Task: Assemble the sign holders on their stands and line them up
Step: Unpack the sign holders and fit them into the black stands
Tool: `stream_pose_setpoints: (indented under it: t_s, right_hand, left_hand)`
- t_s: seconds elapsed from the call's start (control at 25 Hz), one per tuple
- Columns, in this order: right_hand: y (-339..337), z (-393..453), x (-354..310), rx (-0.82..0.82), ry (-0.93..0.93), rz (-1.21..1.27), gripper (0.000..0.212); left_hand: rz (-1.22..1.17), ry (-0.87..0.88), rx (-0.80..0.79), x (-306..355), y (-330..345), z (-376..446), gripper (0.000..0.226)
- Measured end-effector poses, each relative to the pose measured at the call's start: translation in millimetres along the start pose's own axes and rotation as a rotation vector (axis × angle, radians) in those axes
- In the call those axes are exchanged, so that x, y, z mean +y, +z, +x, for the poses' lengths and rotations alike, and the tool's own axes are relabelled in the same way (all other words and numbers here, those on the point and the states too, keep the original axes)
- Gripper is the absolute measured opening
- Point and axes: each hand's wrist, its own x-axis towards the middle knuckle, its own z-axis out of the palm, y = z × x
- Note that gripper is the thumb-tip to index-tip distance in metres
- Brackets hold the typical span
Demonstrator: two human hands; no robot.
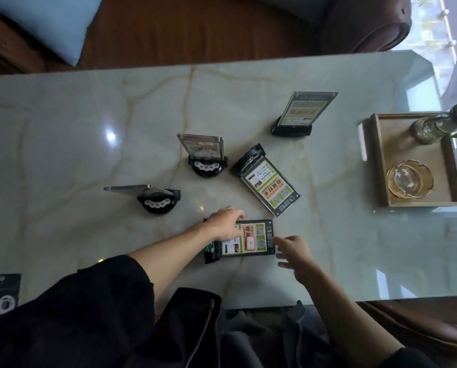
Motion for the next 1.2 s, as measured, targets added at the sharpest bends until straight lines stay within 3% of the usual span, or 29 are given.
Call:
stream_pose_setpoints:
  t_s: [0.08,0.2,0.36,0.44,0.6,0.72,0.88,1.04,1.2]
  right_hand:
    - [11,-5,9,-0.01,0.061,0.098,0.018]
    - [28,-12,16,-0.046,0.102,0.187,0.014]
    - [46,-22,13,0.022,-0.037,0.018,0.012]
    - [48,-25,-3,0.086,-0.139,-0.012,0.01]
    - [40,-32,-55,-0.022,-0.304,0.125,0.011]
    - [42,-38,-95,0.019,-0.539,0.007,0.002]
    - [51,-44,-137,0.119,-0.759,-0.194,0.006]
    - [56,-51,-153,0.161,-0.924,-0.323,0.003]
    - [62,-61,-146,0.183,-1.079,-0.475,0.01]
  left_hand:
    - [-0.008,0.009,-0.013,-6,4,-1,0.047]
    - [0.024,0.036,-0.076,-21,7,-6,0.026]
    - [-0.099,0.109,-0.099,-43,4,-23,0.02]
    - [-0.172,0.135,-0.028,-52,-7,-30,0.019]
    - [-0.313,0.14,0.221,-62,-38,-40,0.016]
    - [-0.414,0.164,0.388,-62,-58,-45,0.011]
    - [-0.507,0.171,0.55,-63,-74,-51,0.003]
    - [-0.611,0.202,0.634,-62,-78,-59,0.005]
    - [-0.723,0.204,0.599,-66,-69,-60,0.021]
